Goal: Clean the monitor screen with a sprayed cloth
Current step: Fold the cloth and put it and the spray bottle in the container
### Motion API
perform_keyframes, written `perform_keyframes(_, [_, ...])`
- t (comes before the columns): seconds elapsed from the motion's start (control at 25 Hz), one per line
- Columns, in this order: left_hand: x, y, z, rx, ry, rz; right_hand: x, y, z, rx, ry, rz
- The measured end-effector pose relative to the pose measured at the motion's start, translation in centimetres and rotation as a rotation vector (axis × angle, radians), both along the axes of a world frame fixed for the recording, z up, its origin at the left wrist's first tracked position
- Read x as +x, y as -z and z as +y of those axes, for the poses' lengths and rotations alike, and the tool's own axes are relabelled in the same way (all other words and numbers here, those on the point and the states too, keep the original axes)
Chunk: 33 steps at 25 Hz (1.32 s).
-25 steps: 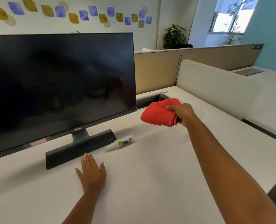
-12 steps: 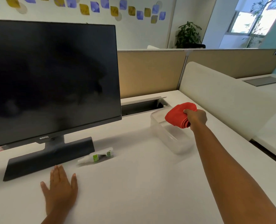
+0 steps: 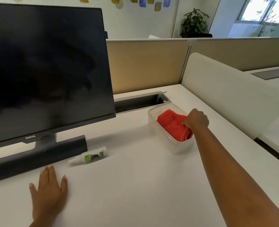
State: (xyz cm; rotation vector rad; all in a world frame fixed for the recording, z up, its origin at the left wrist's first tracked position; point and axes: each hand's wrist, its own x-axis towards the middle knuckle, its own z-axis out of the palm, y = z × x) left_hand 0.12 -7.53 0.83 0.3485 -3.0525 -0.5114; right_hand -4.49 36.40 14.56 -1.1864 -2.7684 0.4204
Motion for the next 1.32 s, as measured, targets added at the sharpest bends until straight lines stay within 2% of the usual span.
perform_keyframes(0.08, [-0.1, 0.0, 0.0, -0.001, 0.000, 0.002, -0.6, -0.3, -0.5, 0.303, -0.056, 0.010])
perform_keyframes(0.16, [-0.1, 0.0, 0.0, -0.012, 0.000, -0.002, -1.4, 0.1, -0.8, 0.398, -0.227, 0.012])
perform_keyframes(0.2, [-0.1, -0.1, 0.0, -0.015, 0.000, -0.005, -1.7, 0.6, -0.8, 0.338, -0.333, -0.047])
perform_keyframes(0.32, [-0.3, 0.1, 0.0, -0.012, -0.006, -0.009, -1.9, 3.0, -1.1, 0.095, -0.524, -0.437])
perform_keyframes(0.36, [-0.3, 0.1, 0.0, -0.013, -0.008, -0.011, -1.9, 3.9, -1.1, 0.094, -0.535, -0.542])
perform_keyframes(0.44, [-0.3, 0.3, -0.1, -0.020, -0.013, -0.015, -1.9, 5.3, -1.0, 0.111, -0.546, -0.626])
perform_keyframes(0.56, [-0.3, 0.4, -0.1, -0.027, -0.017, -0.011, -1.9, 6.2, -1.5, 0.060, -0.573, -0.638])
perform_keyframes(0.76, [-0.1, 0.1, 0.1, -0.016, -0.018, 0.000, -2.3, 6.5, -4.4, -0.086, -0.467, -0.594])
perform_keyframes(0.88, [0.0, -0.2, 0.3, -0.002, -0.014, 0.012, -2.7, 6.4, -5.4, -0.100, -0.431, -0.592])
perform_keyframes(1.12, [0.0, 0.0, 0.1, -0.005, -0.009, 0.011, -3.0, 6.2, -4.3, 0.020, -0.586, -0.626])
perform_keyframes(1.24, [0.1, 0.1, 0.1, 0.003, -0.004, 0.030, -2.8, 6.5, -4.0, -0.024, -0.643, -0.691])
perform_keyframes(1.32, [0.1, 0.1, 0.0, -0.013, 0.004, 0.019, -2.9, 6.0, -3.6, -0.120, -0.588, -0.706])
